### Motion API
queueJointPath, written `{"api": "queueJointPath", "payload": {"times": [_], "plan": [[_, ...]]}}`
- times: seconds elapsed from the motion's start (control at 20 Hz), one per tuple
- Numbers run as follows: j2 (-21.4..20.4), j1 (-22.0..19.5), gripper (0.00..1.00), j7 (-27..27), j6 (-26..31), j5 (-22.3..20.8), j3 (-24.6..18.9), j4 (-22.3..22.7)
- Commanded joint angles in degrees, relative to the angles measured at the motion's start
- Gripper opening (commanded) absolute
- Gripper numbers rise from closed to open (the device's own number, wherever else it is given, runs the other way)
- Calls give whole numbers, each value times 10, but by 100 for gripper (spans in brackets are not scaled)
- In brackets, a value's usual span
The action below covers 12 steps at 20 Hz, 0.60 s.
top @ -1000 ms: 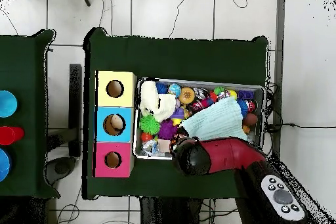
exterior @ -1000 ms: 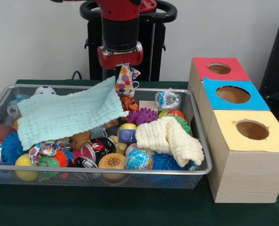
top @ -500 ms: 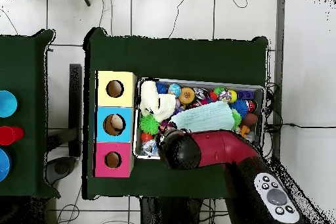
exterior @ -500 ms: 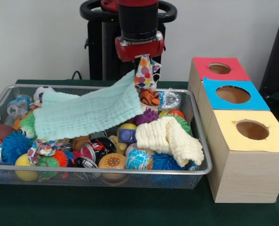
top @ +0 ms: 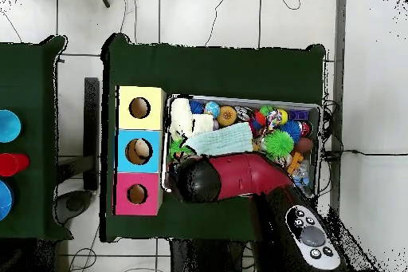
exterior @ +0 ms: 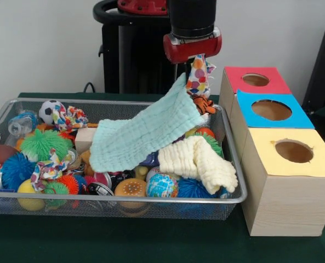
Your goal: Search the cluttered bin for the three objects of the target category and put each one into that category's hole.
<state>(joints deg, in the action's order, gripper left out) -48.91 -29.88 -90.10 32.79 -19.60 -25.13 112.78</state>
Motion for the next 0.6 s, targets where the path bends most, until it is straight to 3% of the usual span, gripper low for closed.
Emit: {"api": "queueJointPath", "payload": {"times": [0.05, 0.6], "plan": [[-10, 1, 0, -27, 56, 33, -19, -32], [8, -14, 0, 13, 38, 3, -18, -45]]}}
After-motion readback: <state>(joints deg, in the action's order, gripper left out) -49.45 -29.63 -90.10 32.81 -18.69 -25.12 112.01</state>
